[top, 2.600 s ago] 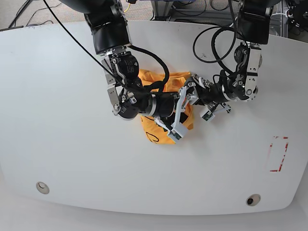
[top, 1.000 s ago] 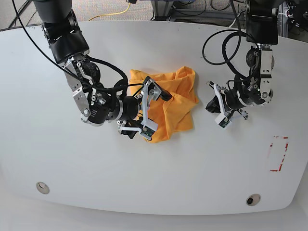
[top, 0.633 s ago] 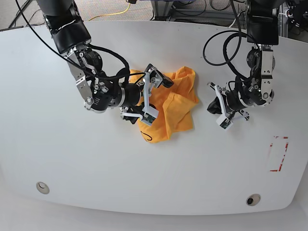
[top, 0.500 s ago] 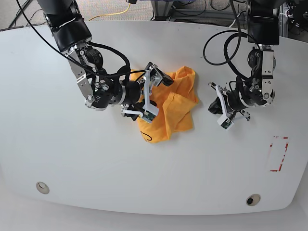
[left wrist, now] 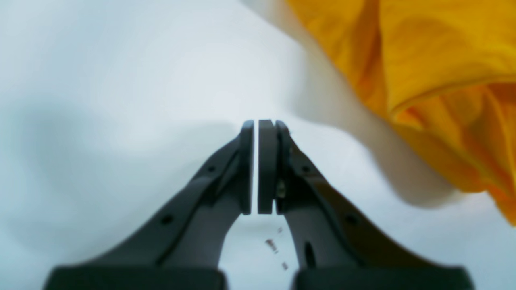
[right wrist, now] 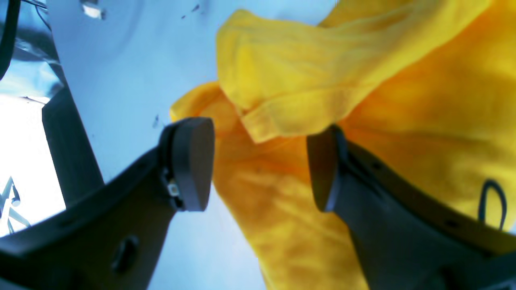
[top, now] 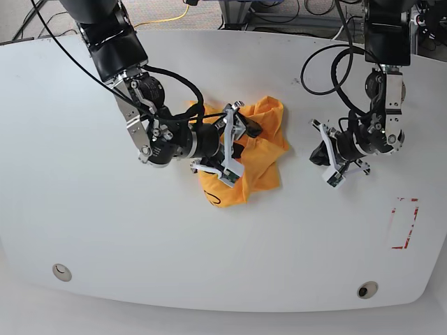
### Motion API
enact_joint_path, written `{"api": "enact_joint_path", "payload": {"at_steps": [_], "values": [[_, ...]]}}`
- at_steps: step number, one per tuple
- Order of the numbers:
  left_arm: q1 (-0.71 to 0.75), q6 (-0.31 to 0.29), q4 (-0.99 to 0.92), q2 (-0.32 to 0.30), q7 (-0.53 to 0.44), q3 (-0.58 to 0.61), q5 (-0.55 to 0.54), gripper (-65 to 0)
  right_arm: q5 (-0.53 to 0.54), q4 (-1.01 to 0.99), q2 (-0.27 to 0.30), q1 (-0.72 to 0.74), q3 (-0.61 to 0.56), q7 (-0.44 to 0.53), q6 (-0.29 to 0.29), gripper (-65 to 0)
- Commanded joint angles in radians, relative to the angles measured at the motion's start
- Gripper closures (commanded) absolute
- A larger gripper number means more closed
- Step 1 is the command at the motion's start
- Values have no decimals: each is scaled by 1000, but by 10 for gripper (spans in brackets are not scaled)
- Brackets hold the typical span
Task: Layout the t-shirt on the table in an organized manner, then fold the t-shirt properly
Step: 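Open both grippers and pull them back from the folded shirt, then grasp the folded shirt's edges with both grippers and spread it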
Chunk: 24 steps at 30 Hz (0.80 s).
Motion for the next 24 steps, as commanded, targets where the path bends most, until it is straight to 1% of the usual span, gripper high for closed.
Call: {"api": "enact_joint_path", "payload": {"at_steps": [1,5,11,15,21,24], "values": [[-22,-2,29,-10,-19,-10,-21,0,17,-23,-35,60,4,22,4,-366],[-18,-2,65,-11,-10,-45,-47,0,17,-75,-78,124,4,22,4,-368],[-22,-2,106,-31,50,-108,-74,0,17,-156,-138,231,4,26,6,-369],[-24,-2,143,-37,67,-135,-93,0,17,-244,-173,297,4,72,37,-369],[-24,-2,181,-53,73,-137,-96,0,19,-314,-182,359,5,91,41,-369],[-24,-2,186,-53,87,-137,-96,0,20,-307,-168,360,7,89,41,-369]]}}
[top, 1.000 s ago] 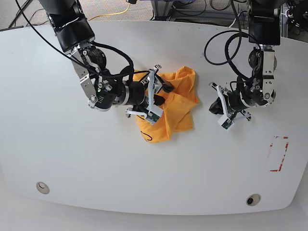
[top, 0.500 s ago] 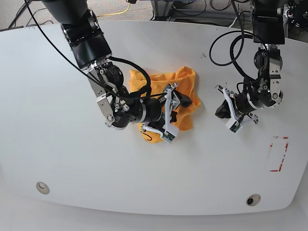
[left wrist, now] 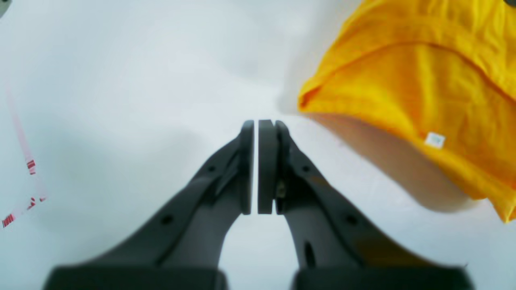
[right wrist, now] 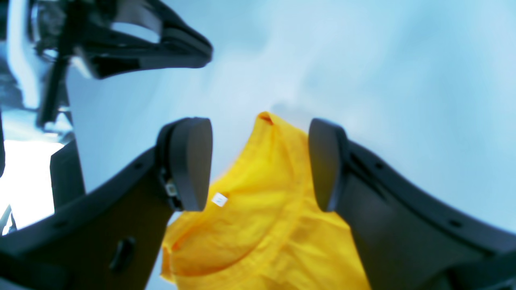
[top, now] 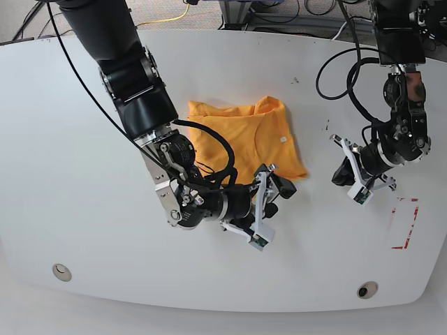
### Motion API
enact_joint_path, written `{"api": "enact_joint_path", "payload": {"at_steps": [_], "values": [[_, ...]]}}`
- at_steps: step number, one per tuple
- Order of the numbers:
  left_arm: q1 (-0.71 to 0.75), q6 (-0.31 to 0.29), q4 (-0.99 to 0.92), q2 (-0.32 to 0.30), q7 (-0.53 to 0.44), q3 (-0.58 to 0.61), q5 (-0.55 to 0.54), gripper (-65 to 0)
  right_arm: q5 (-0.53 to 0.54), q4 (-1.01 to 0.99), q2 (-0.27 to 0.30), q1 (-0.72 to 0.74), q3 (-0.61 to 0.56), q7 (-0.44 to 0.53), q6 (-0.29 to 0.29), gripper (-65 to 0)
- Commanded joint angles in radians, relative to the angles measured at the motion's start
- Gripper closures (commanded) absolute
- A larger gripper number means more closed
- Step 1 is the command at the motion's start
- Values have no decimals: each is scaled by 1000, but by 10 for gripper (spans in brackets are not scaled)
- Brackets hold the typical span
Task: Layout the t-shirt on the table in an organized manner, then fold the t-shirt properly
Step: 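Grasp the folded shirt's edges with both grippers and spread it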
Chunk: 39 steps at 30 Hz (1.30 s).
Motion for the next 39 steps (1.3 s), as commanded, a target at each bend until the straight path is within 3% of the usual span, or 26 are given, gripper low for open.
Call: {"api": "enact_joint_path", "payload": {"at_steps": [1,12,18,22,27,33,39], "values": [[-20,-1,23,-14,-1,-2,-13,0,17,34,28,31,8,17,3,-369],[-14,-1,64,-7,2,100,-13,0,14,254,235,-109,8,23,-3,-365],[-13,-1,64,35,-1,171,-10,0,-45,278,314,-144,7,118,4,-365],[-13,-1,73,69,-1,189,-10,0,-135,269,314,-141,7,150,20,-365],[-13,-1,110,126,1,202,-8,0,-235,267,280,-120,8,164,107,-361],[-13,-1,121,183,2,235,-5,0,-332,212,231,-112,8,183,147,-238],[-2,-1,76,218,-2,278,47,0,-442,68,194,-144,8,321,183,-133]]}}
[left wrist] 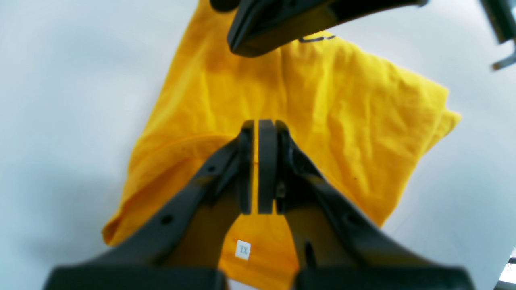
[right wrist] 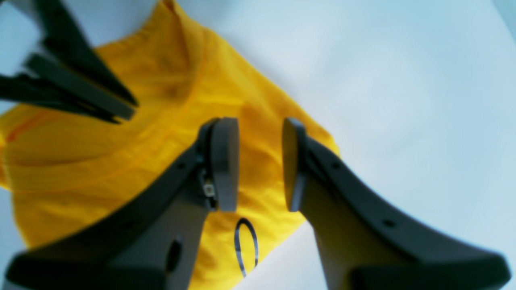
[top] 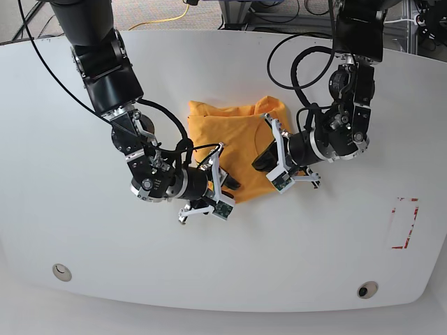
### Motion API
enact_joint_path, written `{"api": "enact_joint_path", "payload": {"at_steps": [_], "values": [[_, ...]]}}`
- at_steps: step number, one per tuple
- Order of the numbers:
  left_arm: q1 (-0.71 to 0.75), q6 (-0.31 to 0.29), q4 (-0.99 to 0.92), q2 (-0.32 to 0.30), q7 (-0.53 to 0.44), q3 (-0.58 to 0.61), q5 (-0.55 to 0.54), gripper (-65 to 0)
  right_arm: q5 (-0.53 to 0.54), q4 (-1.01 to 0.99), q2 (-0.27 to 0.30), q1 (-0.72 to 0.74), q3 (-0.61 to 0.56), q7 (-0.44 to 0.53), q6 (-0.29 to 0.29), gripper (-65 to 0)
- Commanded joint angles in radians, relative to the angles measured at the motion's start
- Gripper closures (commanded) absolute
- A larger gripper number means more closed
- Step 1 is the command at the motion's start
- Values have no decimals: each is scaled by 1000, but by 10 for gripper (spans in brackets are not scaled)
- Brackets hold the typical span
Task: Layout the t-shirt on the table in an organized manner, then fold the t-shirt properly
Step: 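Grasp the folded shirt's edges with both grippers and spread it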
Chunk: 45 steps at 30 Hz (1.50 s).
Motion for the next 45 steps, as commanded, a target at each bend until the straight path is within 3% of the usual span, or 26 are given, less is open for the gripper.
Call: {"api": "enact_joint_path", "payload": {"at_steps": [1,4,10,15,22,35,39,42,45], "values": [[-6,-1,-12,11,-19,14,14,0,-27,-51,-2,2,7,61,5,-130],[-2,-1,-55,14,-19,37,40,0,-56,-124,-2,-15,7,132,5,-130],[0,-1,-144,7,-19,48,45,0,-57,-161,4,-47,9,176,5,-127],[-5,-1,-210,-30,-20,48,45,0,-57,-161,20,-70,21,184,5,-125],[-23,-1,-270,-85,-111,49,45,0,-65,-92,21,-156,144,170,5,-125],[-140,-1,-307,-84,-118,48,37,0,-67,225,21,-279,320,-60,5,-124],[-149,-1,-221,-85,-117,43,37,0,-62,359,17,-264,349,-164,5,-128],[-146,-1,-135,-87,-117,42,37,0,-67,422,-17,-221,371,-233,5,-130],[-126,-1,-65,-87,-95,40,39,0,-67,425,-28,-173,377,-262,5,-130]]}}
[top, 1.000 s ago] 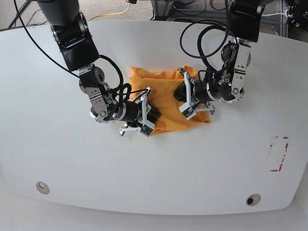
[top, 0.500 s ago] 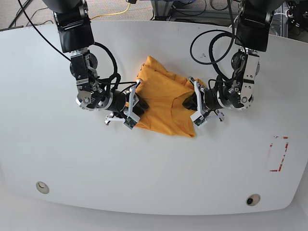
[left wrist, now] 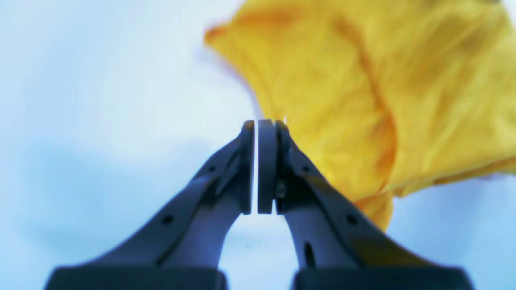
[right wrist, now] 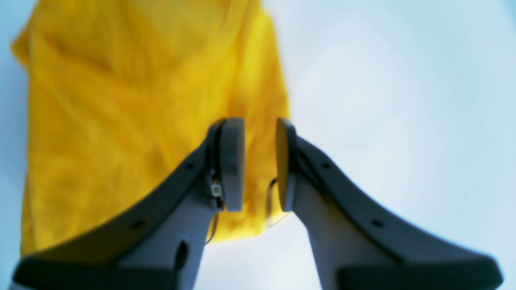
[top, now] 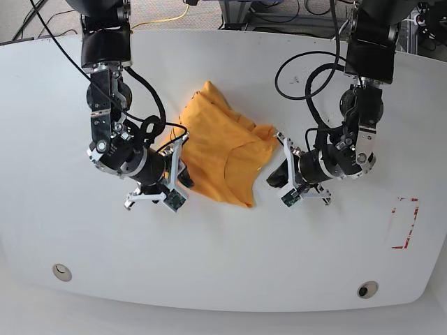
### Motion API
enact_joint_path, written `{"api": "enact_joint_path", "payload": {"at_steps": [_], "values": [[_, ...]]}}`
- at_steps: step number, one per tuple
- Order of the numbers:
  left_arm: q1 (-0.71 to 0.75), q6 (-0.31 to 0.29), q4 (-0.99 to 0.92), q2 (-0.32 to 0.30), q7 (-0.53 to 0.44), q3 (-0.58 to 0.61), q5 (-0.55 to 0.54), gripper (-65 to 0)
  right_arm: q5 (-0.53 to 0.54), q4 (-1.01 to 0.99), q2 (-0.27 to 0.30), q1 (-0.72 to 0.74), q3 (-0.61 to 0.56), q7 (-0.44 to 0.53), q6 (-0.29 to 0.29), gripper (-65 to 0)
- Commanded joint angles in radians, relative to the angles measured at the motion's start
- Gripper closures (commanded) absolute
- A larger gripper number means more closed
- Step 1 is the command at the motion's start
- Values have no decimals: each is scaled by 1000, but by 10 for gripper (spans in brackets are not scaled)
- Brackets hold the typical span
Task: Layout the t-shirt on the table in an organized manner, then fold the t-shirt properly
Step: 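Grasp the folded shirt's edges with both grippers and spread it, then pull the shirt's sides apart with both grippers to flatten it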
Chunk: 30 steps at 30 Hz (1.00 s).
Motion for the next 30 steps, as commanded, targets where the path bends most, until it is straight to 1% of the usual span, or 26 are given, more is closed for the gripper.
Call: {"api": "enact_joint_path", "payload": {"at_steps": [1,4,7,11,14,19,23,30], "values": [[5,-1,75,-5,12,-7,-15,0,6,14,1,58,5,4,-2,-130],[28,-1,129,-2,60,-15,-17,0,6,-30,-2,103,5,7,-2,-130],[68,-1,169,12,81,-13,-17,0,6,-115,-2,138,5,51,-2,-130],[116,-1,178,59,81,-13,-17,0,6,-251,0,146,5,163,-2,-130],[143,-1,175,82,81,-12,-17,0,6,-329,9,143,5,232,-2,-130],[177,-1,167,116,81,-12,-15,0,7,-431,21,124,-27,312,-2,-127],[186,-1,115,141,78,-12,-11,0,6,-457,23,90,-33,360,-2,-127],[186,-1,-88,151,-17,-10,-11,0,6,-435,24,31,-32,364,-2,-124]]}}
